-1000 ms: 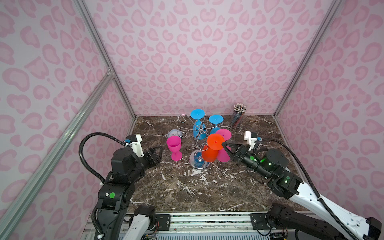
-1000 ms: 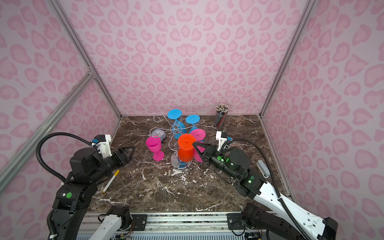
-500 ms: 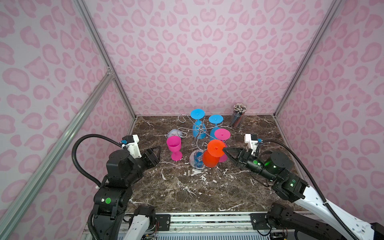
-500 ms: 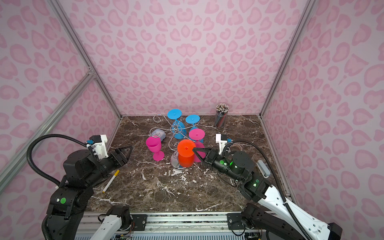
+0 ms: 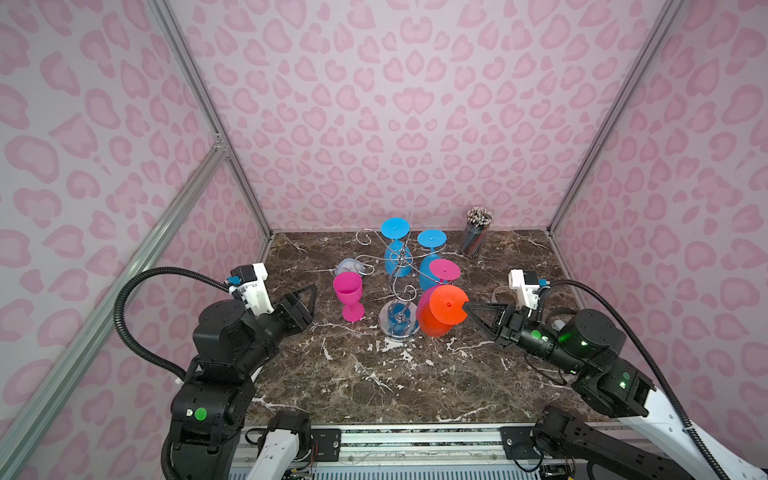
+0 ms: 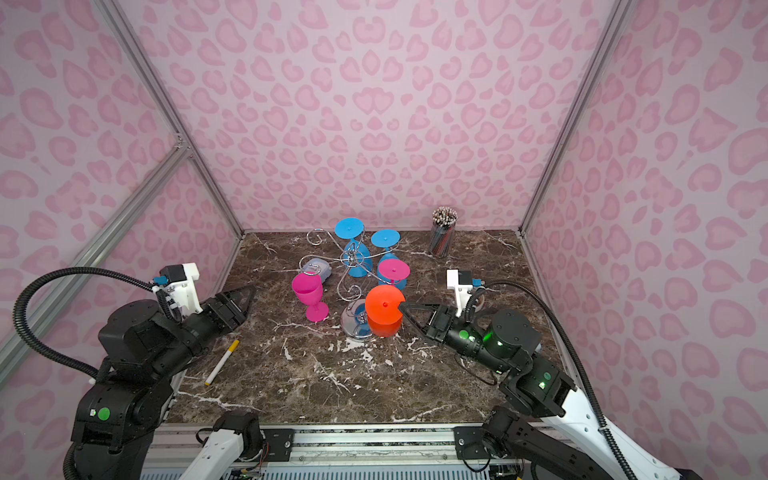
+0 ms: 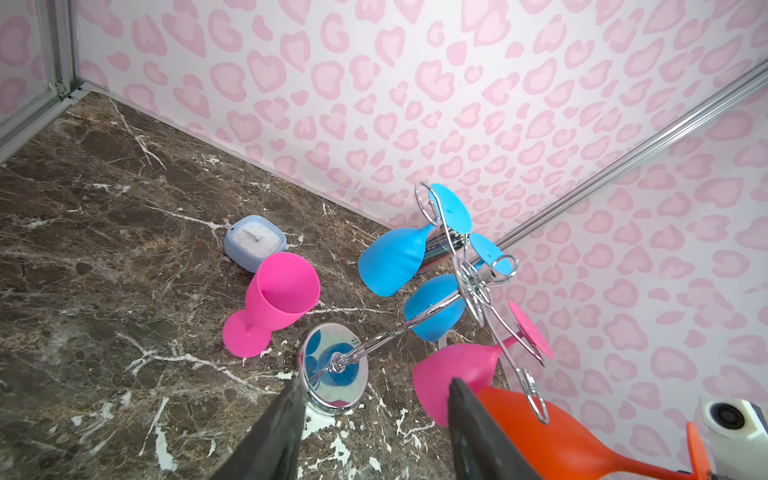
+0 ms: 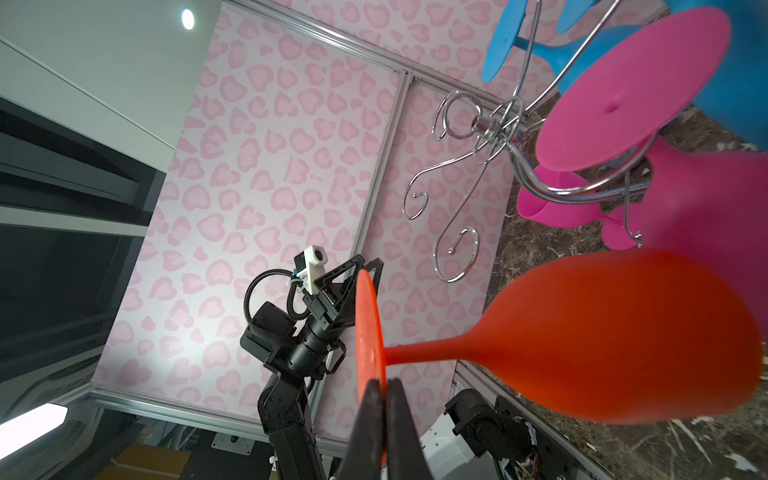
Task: Take the wine glass off the wine glass rack
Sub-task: 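Pull the orange glass off the rack hook with the right gripper, then raise the orange glass upright while the left gripper reaches toward its stem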
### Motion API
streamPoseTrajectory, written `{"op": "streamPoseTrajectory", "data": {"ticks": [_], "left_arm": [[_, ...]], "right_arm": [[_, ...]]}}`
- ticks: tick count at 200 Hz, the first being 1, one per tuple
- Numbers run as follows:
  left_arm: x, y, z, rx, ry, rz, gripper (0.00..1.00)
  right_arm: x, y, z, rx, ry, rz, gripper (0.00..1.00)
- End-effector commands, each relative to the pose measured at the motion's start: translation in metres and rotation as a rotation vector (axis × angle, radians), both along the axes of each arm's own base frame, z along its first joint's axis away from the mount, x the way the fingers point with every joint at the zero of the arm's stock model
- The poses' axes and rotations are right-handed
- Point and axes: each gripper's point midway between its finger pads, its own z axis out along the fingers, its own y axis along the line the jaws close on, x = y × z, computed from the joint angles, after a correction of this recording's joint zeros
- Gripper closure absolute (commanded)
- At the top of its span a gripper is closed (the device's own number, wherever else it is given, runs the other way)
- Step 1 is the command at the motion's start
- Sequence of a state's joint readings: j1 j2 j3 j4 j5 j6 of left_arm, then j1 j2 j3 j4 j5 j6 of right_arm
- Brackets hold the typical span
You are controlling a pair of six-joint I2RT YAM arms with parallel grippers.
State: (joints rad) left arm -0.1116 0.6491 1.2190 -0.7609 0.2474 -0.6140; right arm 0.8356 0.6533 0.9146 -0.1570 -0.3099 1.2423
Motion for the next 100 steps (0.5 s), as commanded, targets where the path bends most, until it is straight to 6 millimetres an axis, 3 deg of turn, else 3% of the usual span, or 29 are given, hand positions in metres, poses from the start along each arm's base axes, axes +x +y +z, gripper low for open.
{"op": "streamPoseTrajectory", "data": {"ticks": [1, 44, 100], "left_arm": [[-0.003, -0.007, 0.019, -0.033, -0.043, -0.036, 0.43], [-0.006, -0.019, 0.044, -0.104, -0.087, -0.104, 0.43], [-0.003, -0.04, 0.063, -0.19, -0.101, -0.219, 0.43]], "right_arm": [[-0.003, -0.009, 0.008, -0.061, -0.068, -0.025, 1.0], [-0.011, -0.04, 0.034, -0.181, -0.175, -0.112, 1.0], [-0.007, -0.076, 0.051, -0.32, -0.3, -0.262, 1.0]]}}
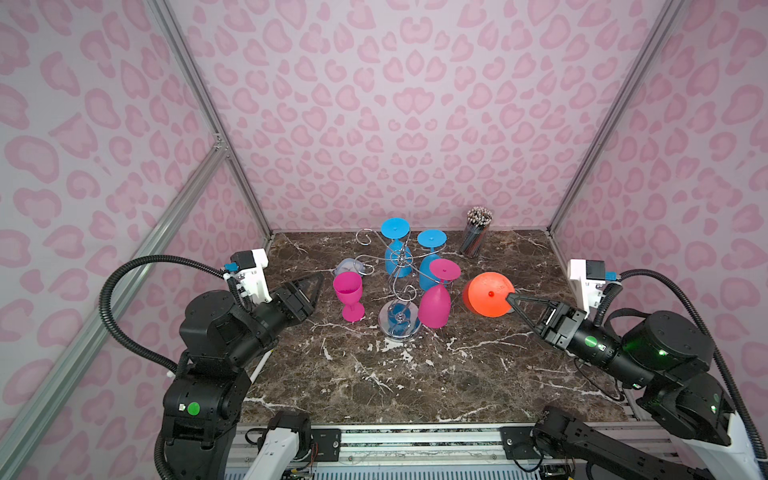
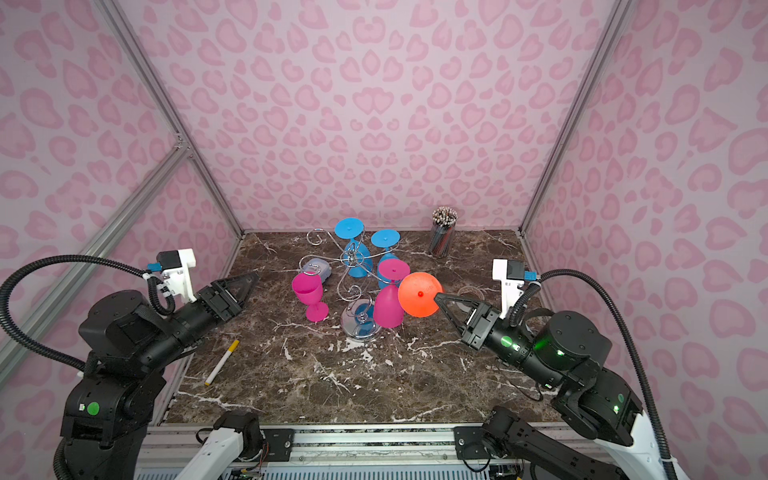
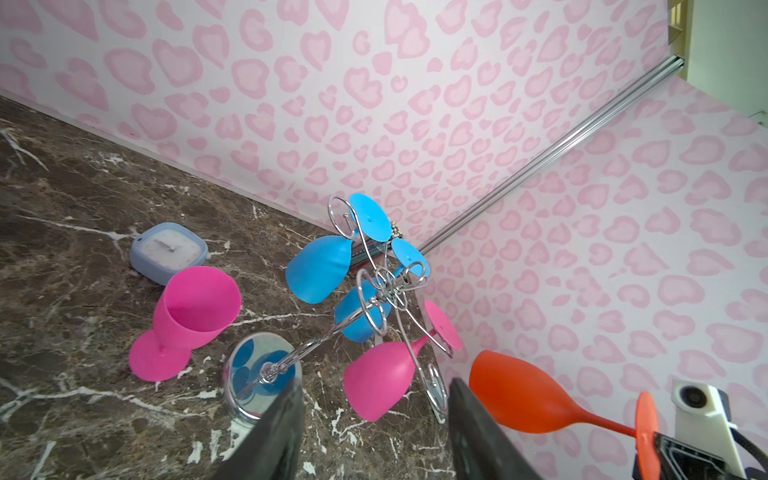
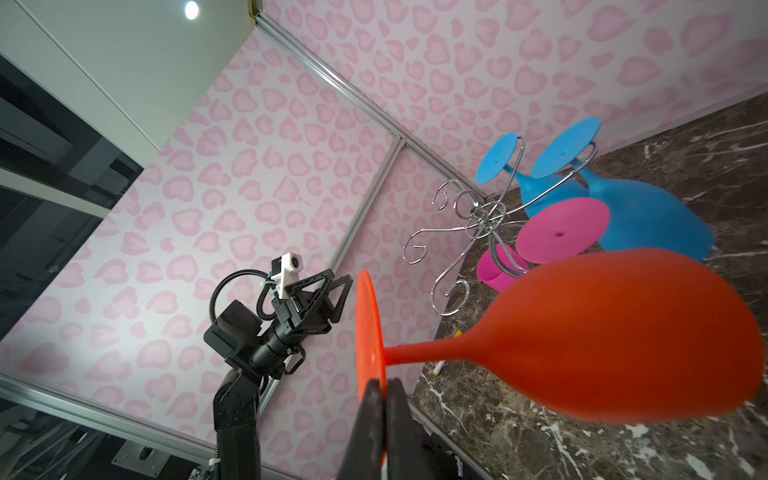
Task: Take the wine glass off the wine glass rack
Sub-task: 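Raise the orange glass upright while the left gripper reaches toward its stem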
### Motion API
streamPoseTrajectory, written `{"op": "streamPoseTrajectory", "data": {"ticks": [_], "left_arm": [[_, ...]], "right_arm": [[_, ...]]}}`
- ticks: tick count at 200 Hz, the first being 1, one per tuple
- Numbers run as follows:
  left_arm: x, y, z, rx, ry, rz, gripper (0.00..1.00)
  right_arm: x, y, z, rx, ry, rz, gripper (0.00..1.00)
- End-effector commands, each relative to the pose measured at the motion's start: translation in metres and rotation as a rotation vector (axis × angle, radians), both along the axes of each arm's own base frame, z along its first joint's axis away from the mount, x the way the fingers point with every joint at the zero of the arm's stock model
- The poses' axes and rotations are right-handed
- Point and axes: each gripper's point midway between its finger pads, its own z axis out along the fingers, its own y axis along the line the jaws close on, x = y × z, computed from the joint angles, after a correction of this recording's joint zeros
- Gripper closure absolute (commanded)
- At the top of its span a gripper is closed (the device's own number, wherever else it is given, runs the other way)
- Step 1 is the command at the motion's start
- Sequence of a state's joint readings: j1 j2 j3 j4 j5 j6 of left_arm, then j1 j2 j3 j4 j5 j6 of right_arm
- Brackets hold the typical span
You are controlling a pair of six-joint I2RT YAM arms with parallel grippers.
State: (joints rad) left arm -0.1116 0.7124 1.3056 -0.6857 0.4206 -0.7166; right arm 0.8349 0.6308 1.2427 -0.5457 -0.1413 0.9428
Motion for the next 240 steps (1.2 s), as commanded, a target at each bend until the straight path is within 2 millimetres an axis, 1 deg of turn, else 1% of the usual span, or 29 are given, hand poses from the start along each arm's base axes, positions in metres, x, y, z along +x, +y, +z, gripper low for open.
{"op": "streamPoseTrajectory", "data": {"ticks": [1, 21, 37, 48, 60, 78, 107, 124, 131, 133, 135, 168, 187, 212, 240], "left_arm": [[-0.002, -0.012, 0.021, -0.053, -0.051, -0.074, 0.43], [-0.001, -0.021, 0.032, -0.08, -0.067, -0.129, 0.43], [0.002, -0.029, 0.042, -0.116, -0.086, -0.179, 0.43], [0.002, -0.033, 0.052, -0.145, -0.114, -0.212, 0.43], [0.004, -0.038, 0.058, -0.163, -0.128, -0.241, 0.43], [0.01, -0.046, 0.057, -0.163, -0.121, -0.279, 0.42], [0.015, -0.061, 0.061, -0.18, -0.131, -0.356, 0.42], [0.016, -0.076, 0.063, -0.18, -0.136, -0.417, 0.42], [0.018, -0.083, 0.059, -0.173, -0.128, -0.442, 0.42], [0.015, -0.084, 0.067, -0.171, -0.149, -0.45, 0.42], [0.014, -0.086, 0.07, -0.17, -0.156, -0.458, 0.42], [0.006, -0.119, 0.081, -0.148, -0.207, -0.603, 0.41], [0.005, -0.138, 0.077, -0.145, -0.205, -0.679, 0.41], [0.0, -0.161, 0.071, -0.144, -0.201, -0.767, 0.41], [-0.003, -0.178, 0.065, -0.125, -0.204, -0.831, 0.41]], "right_arm": [[0.009, -0.016, -0.002, -0.122, -0.085, -0.098, 1.0], [0.012, -0.021, 0.013, -0.199, -0.211, -0.132, 1.0], [0.016, -0.018, 0.025, -0.28, -0.328, -0.141, 1.0], [0.019, -0.011, 0.031, -0.325, -0.418, -0.135, 1.0], [0.02, -0.002, 0.041, -0.363, -0.539, -0.122, 1.0], [0.023, 0.014, 0.047, -0.434, -0.693, -0.089, 1.0], [0.023, 0.046, 0.049, -0.532, -0.891, 0.016, 1.0], [0.023, 0.059, 0.05, -0.566, -0.992, 0.045, 1.0], [0.023, 0.065, 0.05, -0.58, -1.028, 0.066, 1.0], [0.023, 0.066, 0.05, -0.583, -1.038, 0.071, 1.0], [0.023, 0.068, 0.049, -0.589, -1.045, 0.075, 1.0], [0.017, 0.09, 0.042, -0.614, -1.174, 0.181, 1.0], [0.015, 0.098, 0.04, -0.61, -1.231, 0.209, 1.0], [0.012, 0.103, 0.036, -0.624, -1.29, 0.232, 1.0], [0.004, 0.107, 0.03, -0.623, -1.342, 0.275, 1.0]]}}
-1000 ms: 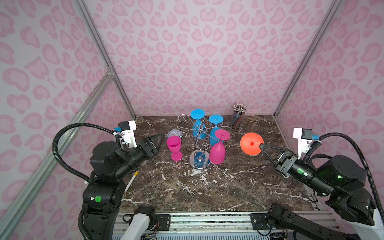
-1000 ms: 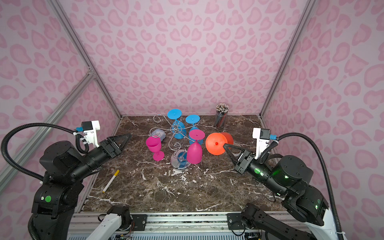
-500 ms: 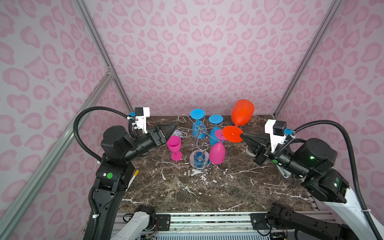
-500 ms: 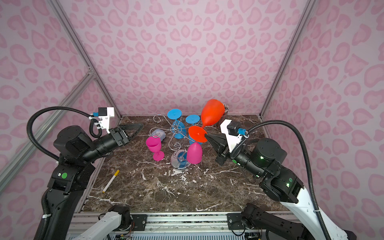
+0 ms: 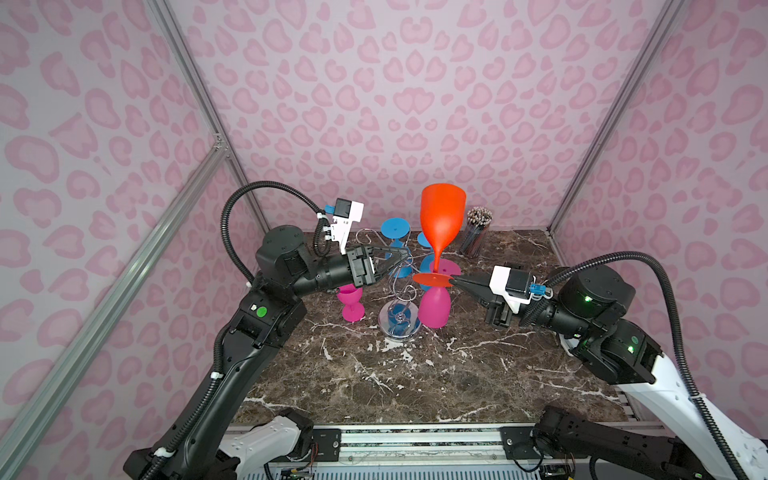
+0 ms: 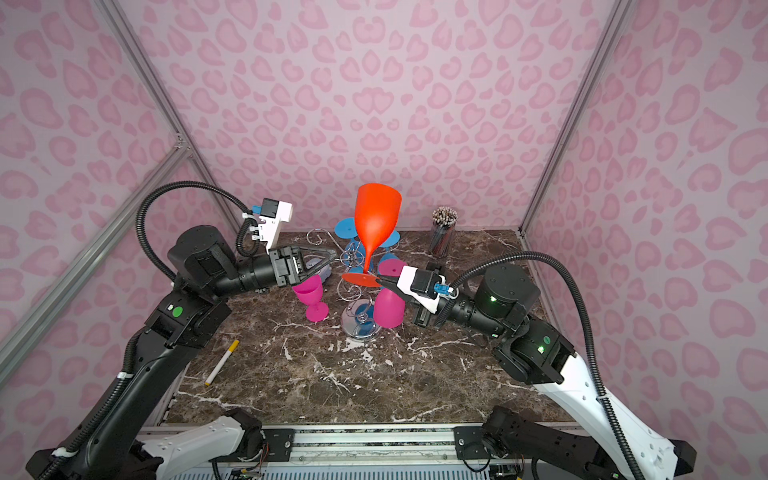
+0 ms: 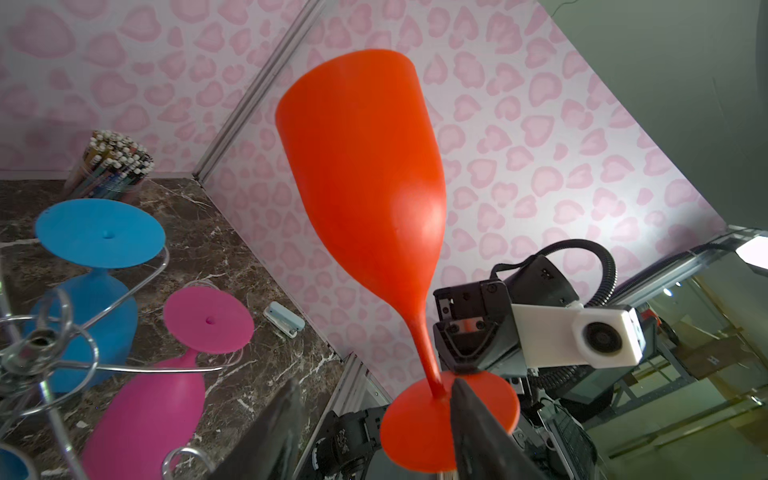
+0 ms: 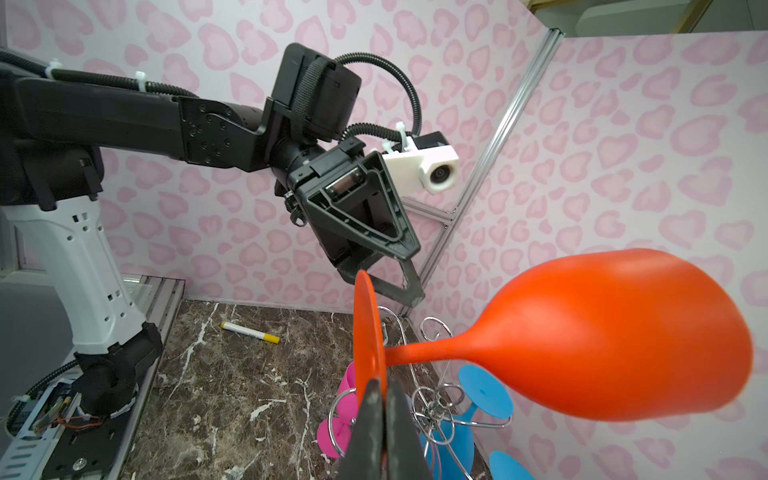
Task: Take the wine glass off the wine glass rack
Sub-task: 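Raise the orange glass upright while the left gripper reaches toward its stem, then grasp the orange glass stem with the left gripper while the right releases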
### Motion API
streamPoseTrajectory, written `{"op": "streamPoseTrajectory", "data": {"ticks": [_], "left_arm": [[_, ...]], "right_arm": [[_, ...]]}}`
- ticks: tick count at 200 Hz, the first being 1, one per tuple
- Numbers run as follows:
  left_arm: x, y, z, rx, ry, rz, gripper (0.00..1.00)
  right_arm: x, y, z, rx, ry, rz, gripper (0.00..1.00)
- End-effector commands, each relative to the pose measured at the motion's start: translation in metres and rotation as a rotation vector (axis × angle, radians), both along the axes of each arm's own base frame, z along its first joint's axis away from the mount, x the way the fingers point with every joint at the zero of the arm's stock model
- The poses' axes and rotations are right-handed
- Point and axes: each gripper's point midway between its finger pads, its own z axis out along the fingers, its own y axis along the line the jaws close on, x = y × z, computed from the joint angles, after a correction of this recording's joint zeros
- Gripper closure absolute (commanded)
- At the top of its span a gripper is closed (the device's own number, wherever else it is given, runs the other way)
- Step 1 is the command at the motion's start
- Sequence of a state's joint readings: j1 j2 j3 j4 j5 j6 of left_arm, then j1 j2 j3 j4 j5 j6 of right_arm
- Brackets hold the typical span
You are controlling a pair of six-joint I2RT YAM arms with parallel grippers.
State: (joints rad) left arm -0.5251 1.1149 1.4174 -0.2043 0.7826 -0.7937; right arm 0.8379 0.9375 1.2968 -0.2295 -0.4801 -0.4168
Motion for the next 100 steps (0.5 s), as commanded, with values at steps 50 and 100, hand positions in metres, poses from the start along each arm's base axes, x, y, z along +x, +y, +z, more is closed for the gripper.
{"op": "streamPoseTrajectory", "data": {"ticks": [50, 100], "left_arm": [[-0.017, -0.029, 0.007, -0.011, -0.099, -0.133, 0.44], [-0.026, -0.044, 0.002, -0.003, -0.087, -0.183, 0.52]], "right_arm": [[-0.016, 0.006, -0.002, -0.031, -0.154, 0.075, 1.0], [-0.015, 0.01, -0.009, -0.062, -0.185, 0.06, 1.0]]}}
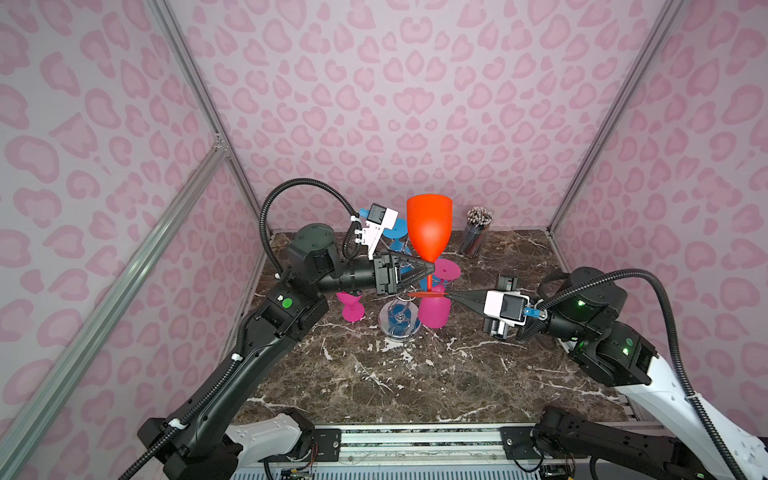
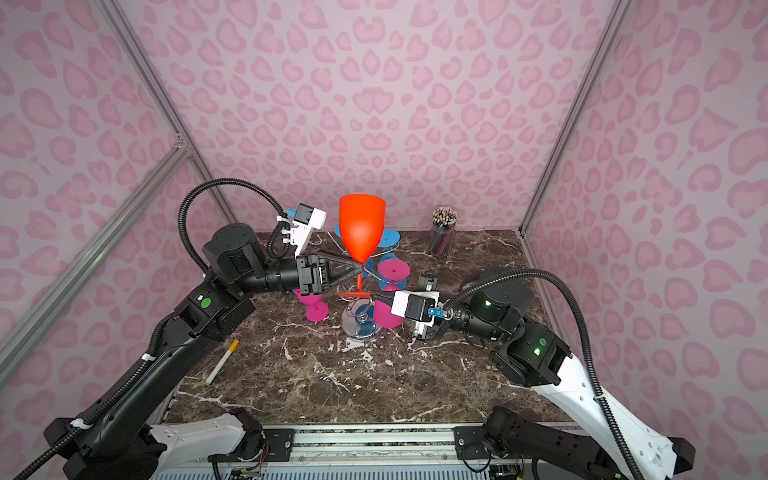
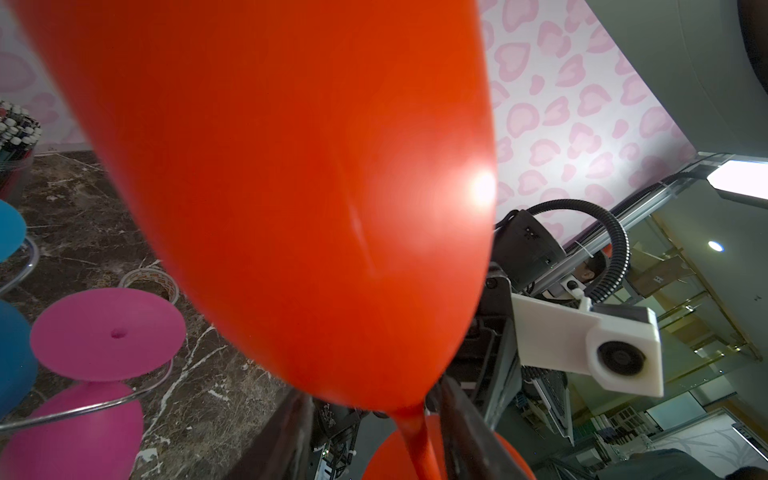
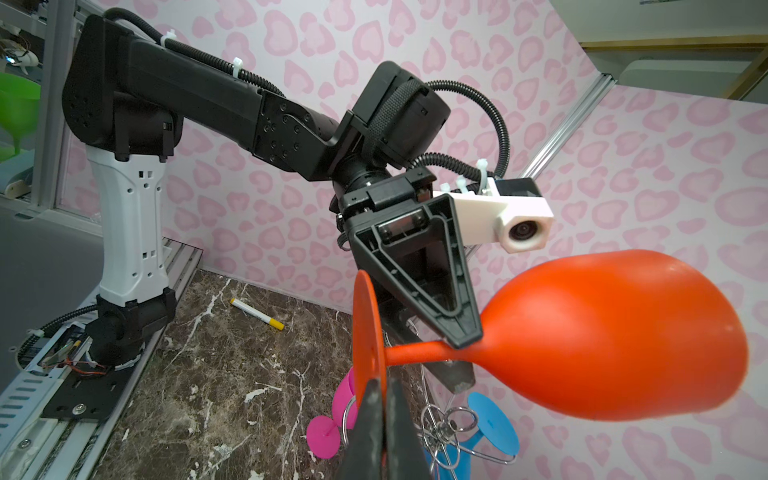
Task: Take the wine glass off the wine glass rack
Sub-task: 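Grasp the orange glass stem with the left gripper while the right releases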
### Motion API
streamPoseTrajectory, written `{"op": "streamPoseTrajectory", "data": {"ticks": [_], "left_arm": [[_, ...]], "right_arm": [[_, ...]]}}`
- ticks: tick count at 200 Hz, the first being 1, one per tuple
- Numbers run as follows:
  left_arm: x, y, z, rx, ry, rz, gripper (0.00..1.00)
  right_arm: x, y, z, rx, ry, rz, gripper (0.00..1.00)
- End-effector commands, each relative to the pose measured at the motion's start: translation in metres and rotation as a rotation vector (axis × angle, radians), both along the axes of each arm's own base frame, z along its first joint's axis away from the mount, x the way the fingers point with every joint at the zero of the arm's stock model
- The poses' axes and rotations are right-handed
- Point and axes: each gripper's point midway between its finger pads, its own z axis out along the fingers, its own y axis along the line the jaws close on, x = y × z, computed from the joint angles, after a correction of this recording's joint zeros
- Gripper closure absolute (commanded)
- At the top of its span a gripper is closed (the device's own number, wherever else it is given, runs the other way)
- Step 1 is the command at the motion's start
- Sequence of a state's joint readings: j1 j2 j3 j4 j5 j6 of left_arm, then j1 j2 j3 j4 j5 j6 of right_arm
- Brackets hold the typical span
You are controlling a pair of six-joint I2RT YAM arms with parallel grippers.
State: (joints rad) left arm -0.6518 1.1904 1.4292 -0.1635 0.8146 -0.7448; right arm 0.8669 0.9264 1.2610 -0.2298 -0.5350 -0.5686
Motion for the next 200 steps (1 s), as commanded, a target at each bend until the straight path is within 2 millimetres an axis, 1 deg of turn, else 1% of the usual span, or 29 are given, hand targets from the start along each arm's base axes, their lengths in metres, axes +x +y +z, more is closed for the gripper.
{"op": "streamPoseTrajectory", "data": {"ticks": [1, 9, 26, 33, 35, 37, 58, 83, 104, 124, 125, 139, 140, 146, 148, 149, 151, 152, 154, 172, 200], "left_arm": [[-0.006, -0.003, 0.012, -0.028, -0.055, -0.026, 0.52], [-0.006, -0.004, 0.012, -0.029, -0.055, -0.026, 0.54], [-0.005, -0.005, 0.011, -0.027, -0.049, -0.022, 0.62], [-0.005, -0.006, 0.01, -0.026, -0.045, -0.021, 0.63], [-0.005, -0.006, 0.01, -0.027, -0.046, -0.021, 0.66], [-0.005, -0.006, 0.01, -0.026, -0.044, -0.021, 0.67], [-0.003, -0.007, 0.008, -0.02, -0.037, -0.016, 0.74], [-0.001, -0.007, 0.008, -0.02, -0.03, -0.005, 0.87], [-0.002, -0.007, 0.007, -0.019, -0.026, -0.004, 0.95], [-0.001, -0.006, 0.006, -0.018, -0.024, 0.004, 0.96], [-0.001, -0.006, 0.006, -0.018, -0.024, 0.003, 0.96], [0.0, -0.005, 0.007, -0.02, -0.03, 0.018, 0.96], [0.0, -0.005, 0.007, -0.02, -0.031, 0.02, 0.96], [0.002, -0.004, 0.006, -0.018, -0.033, 0.031, 0.96], [0.002, -0.004, 0.006, -0.018, -0.034, 0.035, 0.97], [0.002, -0.003, 0.007, -0.018, -0.036, 0.036, 0.96], [0.002, -0.003, 0.007, -0.018, -0.038, 0.042, 0.96], [0.002, -0.002, 0.007, -0.019, -0.041, 0.044, 0.96], [0.003, -0.002, 0.007, -0.018, -0.043, 0.048, 0.97], [0.005, 0.005, 0.009, -0.015, -0.082, 0.104, 0.96], [0.012, 0.022, 0.01, 0.029, -0.167, 0.229, 0.96]], "right_arm": [[0.001, 0.002, 0.004, 0.007, -0.056, -0.016, 1.0], [0.001, 0.002, 0.003, 0.003, -0.065, -0.021, 1.0], [0.001, 0.004, 0.001, -0.005, -0.083, -0.034, 1.0], [0.001, 0.005, -0.001, -0.013, -0.09, -0.036, 1.0], [0.001, 0.005, -0.001, -0.017, -0.094, -0.037, 1.0], [0.001, 0.005, -0.001, -0.019, -0.096, -0.038, 1.0], [0.0, 0.008, -0.006, -0.039, -0.112, -0.045, 1.0], [-0.001, 0.009, -0.008, -0.047, -0.13, -0.055, 1.0], [-0.003, 0.011, -0.01, -0.054, -0.136, -0.055, 1.0], [-0.003, 0.012, -0.011, -0.057, -0.136, -0.058, 1.0], [-0.003, 0.012, -0.012, -0.058, -0.135, -0.059, 0.99], [-0.002, 0.012, -0.013, -0.056, -0.135, -0.069, 0.59], [-0.003, 0.012, -0.013, -0.056, -0.135, -0.069, 0.58], [-0.002, 0.011, -0.012, -0.05, -0.132, -0.074, 0.41], [-0.002, 0.011, -0.012, -0.045, -0.129, -0.076, 0.32], [-0.002, 0.011, -0.012, -0.042, -0.126, -0.078, 0.3], [-0.002, 0.01, -0.01, -0.035, -0.122, -0.081, 0.1], [-0.001, 0.01, -0.01, -0.031, -0.119, -0.083, 0.05], [-0.001, 0.01, -0.009, -0.024, -0.114, -0.087, 0.01], [0.002, 0.004, 0.0, 0.06, -0.082, -0.118, 0.01], [0.013, -0.011, 0.011, 0.194, -0.025, -0.21, 0.01]]}}
